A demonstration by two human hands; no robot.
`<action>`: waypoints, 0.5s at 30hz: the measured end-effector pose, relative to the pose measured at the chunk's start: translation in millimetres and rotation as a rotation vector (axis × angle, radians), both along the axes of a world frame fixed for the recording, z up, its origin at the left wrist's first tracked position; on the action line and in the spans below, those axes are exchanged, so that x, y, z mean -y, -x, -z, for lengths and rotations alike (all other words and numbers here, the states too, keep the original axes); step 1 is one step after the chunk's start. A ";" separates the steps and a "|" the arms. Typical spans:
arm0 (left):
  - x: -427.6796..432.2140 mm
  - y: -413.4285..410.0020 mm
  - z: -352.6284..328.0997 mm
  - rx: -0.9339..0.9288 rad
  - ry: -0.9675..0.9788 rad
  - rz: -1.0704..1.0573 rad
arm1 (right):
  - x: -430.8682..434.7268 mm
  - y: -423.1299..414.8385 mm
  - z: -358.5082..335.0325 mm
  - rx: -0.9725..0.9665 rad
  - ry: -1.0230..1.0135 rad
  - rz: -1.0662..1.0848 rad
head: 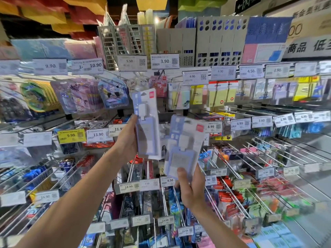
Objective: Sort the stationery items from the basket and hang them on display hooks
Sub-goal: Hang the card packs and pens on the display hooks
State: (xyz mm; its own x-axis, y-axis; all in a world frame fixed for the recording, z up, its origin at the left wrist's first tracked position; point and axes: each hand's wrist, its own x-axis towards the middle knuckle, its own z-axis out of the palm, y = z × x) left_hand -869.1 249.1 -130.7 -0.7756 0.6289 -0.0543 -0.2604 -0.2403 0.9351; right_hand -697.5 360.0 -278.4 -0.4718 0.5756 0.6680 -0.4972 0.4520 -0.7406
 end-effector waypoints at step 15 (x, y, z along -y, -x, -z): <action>1.2 -7.8 -6.0 0.023 -0.124 0.073 | -33.6 35.5 20.8 0.471 0.098 -0.115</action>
State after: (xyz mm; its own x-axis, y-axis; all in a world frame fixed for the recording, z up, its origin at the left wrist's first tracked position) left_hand -861.3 247.8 -124.7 -0.7271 0.6865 0.0102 -0.3022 -0.3333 0.8931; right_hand -733.0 393.6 -299.2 -0.7737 0.5513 0.3121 -0.1405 0.3310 -0.9331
